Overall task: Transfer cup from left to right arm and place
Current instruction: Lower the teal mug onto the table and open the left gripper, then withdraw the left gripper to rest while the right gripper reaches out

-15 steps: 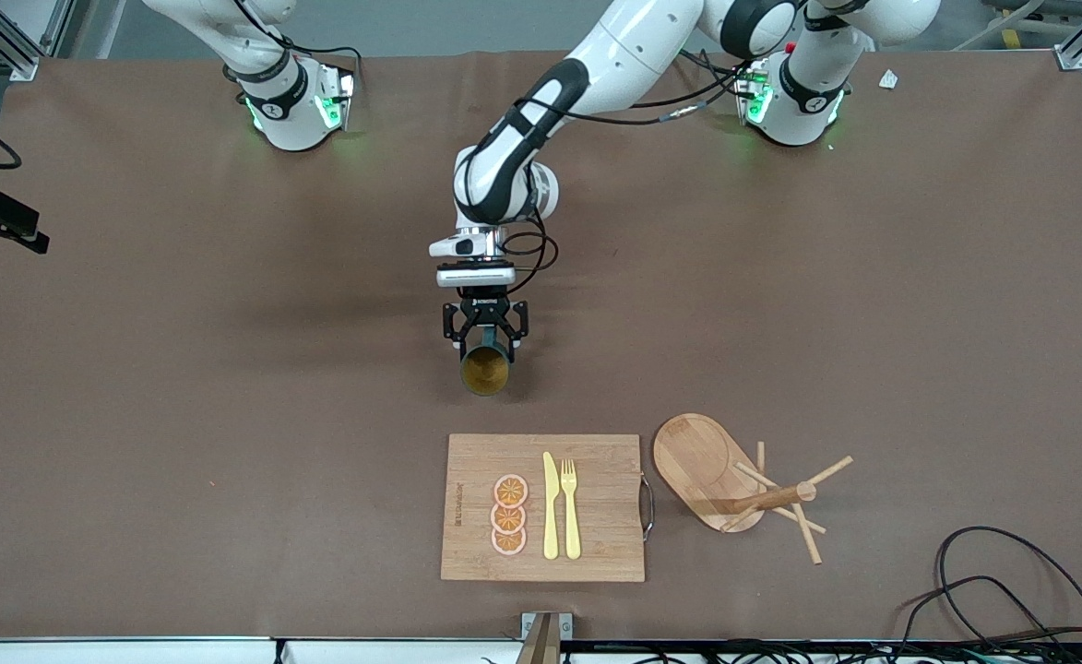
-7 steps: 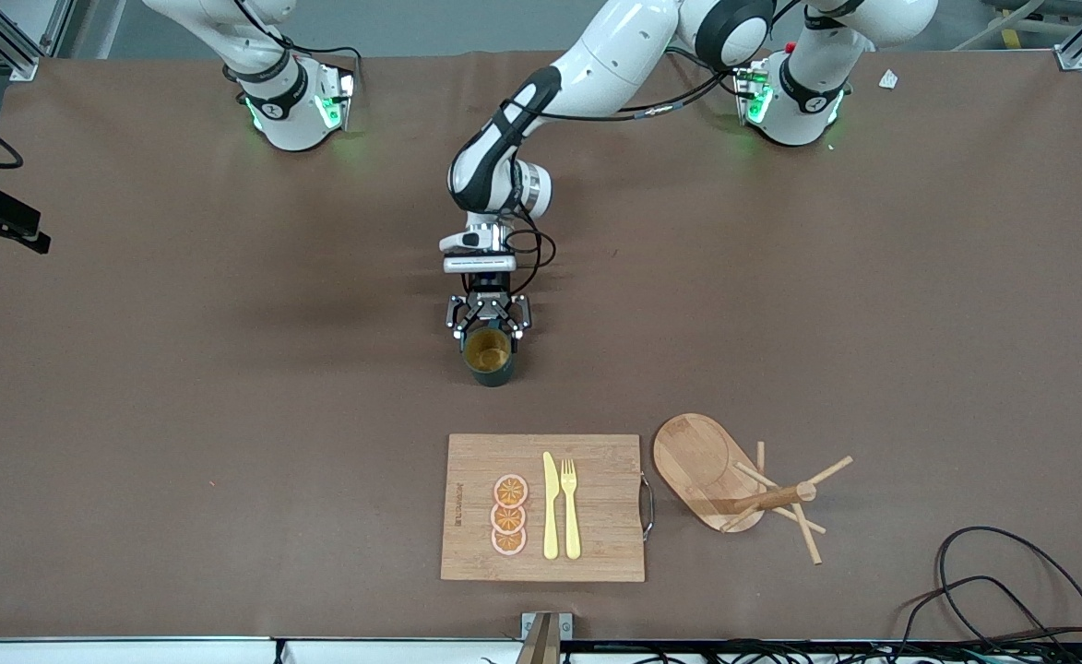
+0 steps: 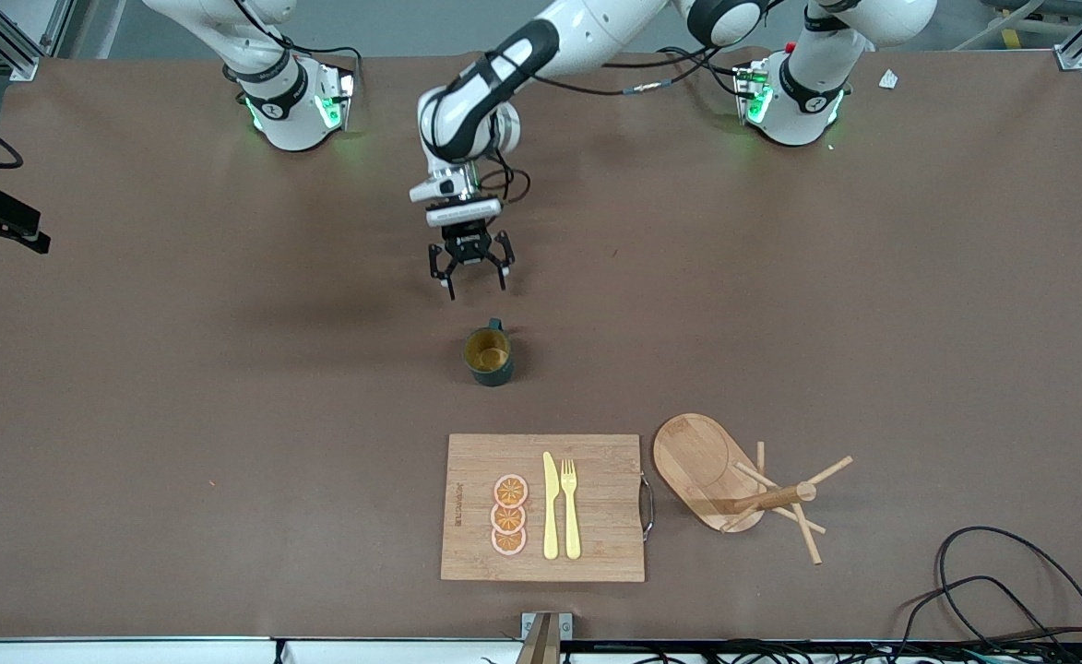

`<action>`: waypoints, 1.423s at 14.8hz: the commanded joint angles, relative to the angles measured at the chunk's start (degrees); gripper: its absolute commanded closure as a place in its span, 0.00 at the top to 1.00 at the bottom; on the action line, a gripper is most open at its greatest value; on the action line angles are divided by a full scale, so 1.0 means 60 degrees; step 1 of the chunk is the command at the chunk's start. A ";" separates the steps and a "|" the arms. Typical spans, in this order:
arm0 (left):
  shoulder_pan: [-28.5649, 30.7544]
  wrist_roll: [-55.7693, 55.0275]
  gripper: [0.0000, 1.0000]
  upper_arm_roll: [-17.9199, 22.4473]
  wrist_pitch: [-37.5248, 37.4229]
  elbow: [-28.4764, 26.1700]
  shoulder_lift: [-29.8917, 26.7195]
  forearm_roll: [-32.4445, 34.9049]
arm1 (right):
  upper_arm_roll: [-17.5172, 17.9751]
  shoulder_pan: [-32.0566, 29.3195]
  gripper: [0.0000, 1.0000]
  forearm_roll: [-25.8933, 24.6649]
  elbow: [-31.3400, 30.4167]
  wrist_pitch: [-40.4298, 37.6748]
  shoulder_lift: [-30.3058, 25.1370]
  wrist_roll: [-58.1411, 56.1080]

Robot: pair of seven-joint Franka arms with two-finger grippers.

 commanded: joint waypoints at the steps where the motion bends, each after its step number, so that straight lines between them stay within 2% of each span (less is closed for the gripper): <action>1: 0.0093 0.0985 1.00 -0.0195 -0.0758 -0.0250 -0.1284 -0.1950 | 0.0032 -0.0054 1.00 0.0077 0.0107 -0.0103 -0.0002 -0.0102; 4: 0.0573 0.1937 1.00 -0.0108 -0.0805 -0.0251 -0.2486 -0.3594 | 0.0061 0.0033 1.00 0.0077 0.0107 -0.0089 0.0012 -0.0073; 9: 0.2798 0.4995 1.00 -0.0107 -0.0805 -0.0207 -0.4171 -0.5893 | 0.0061 0.0151 1.00 0.0033 0.0253 -0.0103 0.0012 -0.0116; 12: 0.4423 0.7235 1.00 -0.0122 -0.0805 -0.0192 -0.4831 -0.6935 | 0.0061 0.0151 1.00 0.0062 0.0238 -0.0380 0.0100 -0.0116; 14: 0.5376 0.8701 1.00 -0.0122 -0.0805 -0.0192 -0.5154 -0.7623 | 0.0076 0.0122 1.00 0.0120 0.0151 -0.1083 0.0304 -0.0131; 16: 0.6241 1.0034 1.00 -0.0122 -0.0848 -0.0207 -0.5534 -0.8355 | 0.0076 0.0311 1.00 0.0120 0.0179 -0.1085 0.0422 -0.0102; 21: 0.8043 1.3870 1.00 -0.0151 -0.2018 -0.0177 -0.6516 -0.9734 | 0.0062 0.0370 1.00 0.0106 0.0137 -0.1027 0.0701 -0.0014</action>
